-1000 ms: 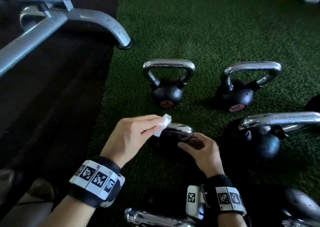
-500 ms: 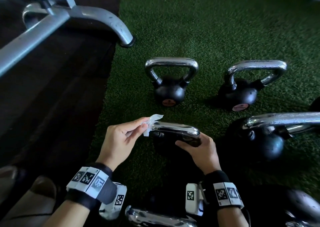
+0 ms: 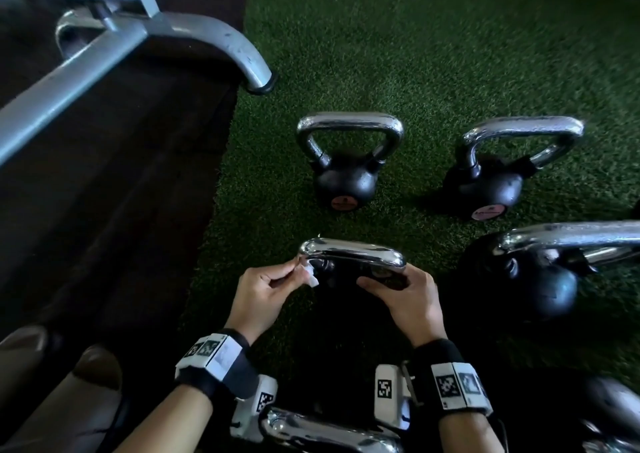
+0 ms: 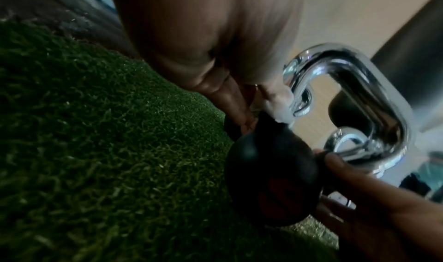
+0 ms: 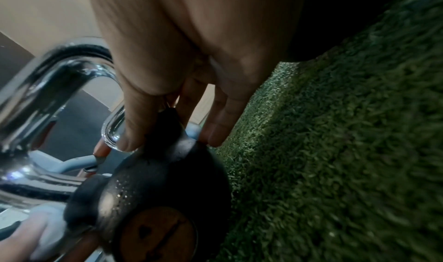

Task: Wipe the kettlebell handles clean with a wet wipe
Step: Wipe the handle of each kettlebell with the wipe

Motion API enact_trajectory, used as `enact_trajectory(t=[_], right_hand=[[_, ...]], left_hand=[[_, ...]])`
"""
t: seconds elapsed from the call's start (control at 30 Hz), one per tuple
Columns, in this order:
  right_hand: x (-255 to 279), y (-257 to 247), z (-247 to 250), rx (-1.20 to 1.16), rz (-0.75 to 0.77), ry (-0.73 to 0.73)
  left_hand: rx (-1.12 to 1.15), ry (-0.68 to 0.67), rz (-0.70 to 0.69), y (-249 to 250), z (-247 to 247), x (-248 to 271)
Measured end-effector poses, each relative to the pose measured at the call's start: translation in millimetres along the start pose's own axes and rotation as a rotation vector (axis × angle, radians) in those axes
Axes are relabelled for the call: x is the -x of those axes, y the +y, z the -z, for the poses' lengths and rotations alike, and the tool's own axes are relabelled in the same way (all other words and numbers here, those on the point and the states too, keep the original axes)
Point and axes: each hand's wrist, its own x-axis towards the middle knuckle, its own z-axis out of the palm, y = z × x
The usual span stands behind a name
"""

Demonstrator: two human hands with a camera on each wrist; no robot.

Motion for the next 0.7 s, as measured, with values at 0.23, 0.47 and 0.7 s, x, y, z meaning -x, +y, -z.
enact_trajectory(t=[0.23, 0.47, 0.7], right_hand=[[5, 2, 7, 0.141, 0.175, -0.038], [1, -12, 14, 0.265, 0.207, -0.292], [-27, -6, -13, 0.214, 0.011, -0.257]], left_hand=[[-0.06, 0.112, -0.027, 6, -12, -30], [-0.185, -0.022, 0.009, 31, -28, -71], [-0.243, -0.143, 0.019, 34, -17, -75]])
